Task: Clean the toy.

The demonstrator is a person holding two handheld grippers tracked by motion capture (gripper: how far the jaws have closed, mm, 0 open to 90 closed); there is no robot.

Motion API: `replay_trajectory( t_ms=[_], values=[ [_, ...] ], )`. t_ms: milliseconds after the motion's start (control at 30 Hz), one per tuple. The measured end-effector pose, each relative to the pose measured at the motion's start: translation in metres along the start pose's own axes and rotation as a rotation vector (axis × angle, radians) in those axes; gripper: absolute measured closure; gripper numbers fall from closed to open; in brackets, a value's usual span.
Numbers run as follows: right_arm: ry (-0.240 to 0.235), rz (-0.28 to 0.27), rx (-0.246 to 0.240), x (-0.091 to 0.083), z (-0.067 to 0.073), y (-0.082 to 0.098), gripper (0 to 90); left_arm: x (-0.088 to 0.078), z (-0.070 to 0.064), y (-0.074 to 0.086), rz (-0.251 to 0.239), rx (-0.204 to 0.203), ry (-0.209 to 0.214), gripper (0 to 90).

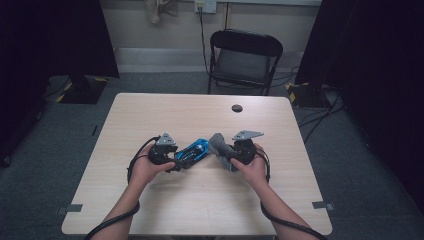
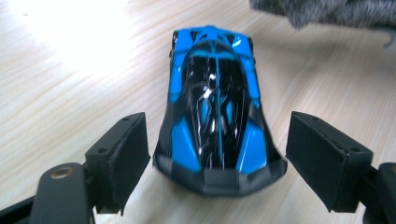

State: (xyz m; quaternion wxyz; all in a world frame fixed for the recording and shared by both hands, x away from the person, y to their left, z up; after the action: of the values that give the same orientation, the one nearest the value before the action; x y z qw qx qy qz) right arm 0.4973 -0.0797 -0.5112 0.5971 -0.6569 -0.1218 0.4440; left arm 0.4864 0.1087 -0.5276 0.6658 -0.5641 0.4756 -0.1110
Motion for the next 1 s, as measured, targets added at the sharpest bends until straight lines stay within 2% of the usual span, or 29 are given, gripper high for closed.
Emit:
replay_trajectory(
  t_ms=[33, 133, 233, 267, 333, 500, 567, 633, 667, 800, 833, 1000],
  values=[
    [-0.001, -0.001, -0.003, -0.001, 0.0, 0.001, 69.8, 0.001, 0.002, -0.001, 0.012, 0.019, -0.007, 20.8],
    [-0.005, 0.007, -0.008, -0.001, 0.001, 0.004, 69.8, 0.005, 0.003, -0.005, 0.01, 0.004, -0.015, 21.8],
    [-0.007, 0.009, -0.004, -0.002, 0.002, 0.006, 69.7, 0.011, 0.004, -0.001, 0.045, 0.037, -0.021, 24.8],
    [-0.01, 0.01, -0.005, -0.002, 0.003, 0.007, 69.8, 0.012, 0.004, -0.002, 0.038, 0.022, -0.02, 25.2],
    [-0.013, 0.009, -0.01, -0.003, 0.004, 0.007, 69.7, 0.013, 0.004, -0.003, 0.03, 0.043, -0.025, 30.3],
    [-0.026, 0.012, -0.017, -0.003, 0.01, 0.008, 69.6, 0.012, 0.004, -0.001, 0.032, 0.055, -0.014, 36.2],
    [-0.03, 0.016, -0.019, -0.001, 0.012, 0.01, 69.6, 0.012, 0.003, -0.001, 0.027, 0.075, -0.013, 37.4],
    [-0.035, 0.018, -0.023, 0.001, 0.014, 0.01, 69.5, 0.012, 0.005, 0.001, 0.04, 0.069, -0.018, 39.7],
    [-0.038, 0.02, -0.022, 0.001, 0.016, 0.011, 69.5, 0.012, 0.004, 0.001, 0.035, 0.045, -0.012, 39.8],
    [-0.044, 0.015, -0.023, 0.001, 0.021, 0.01, 69.5, 0.011, 0.006, 0.003, 0.02, 0.024, -0.005, 40.0],
    [-0.049, 0.016, -0.026, 0.001, 0.023, 0.011, 69.4, 0.01, 0.007, 0.003, 0.021, 0.045, -0.011, 40.2],
    [-0.068, 0.027, -0.048, 0.0, 0.031, 0.011, 69.3, 0.008, 0.006, 0.004, 0.028, 0.04, -0.006, 41.4]
  ],
)
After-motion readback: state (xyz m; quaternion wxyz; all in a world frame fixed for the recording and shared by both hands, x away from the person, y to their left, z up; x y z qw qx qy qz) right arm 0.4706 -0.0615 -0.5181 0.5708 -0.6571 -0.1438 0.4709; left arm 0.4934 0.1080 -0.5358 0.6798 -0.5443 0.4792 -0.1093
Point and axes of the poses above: each handheld gripper's, and its own axes: x roughly forward along the jaws, y roughly out of its underside, z roughly to its left, the point moved 9 cm from there along x, roughly forward along the jaws, and after that the axes turned 9 degrees about -z, right-handed, at the moved point
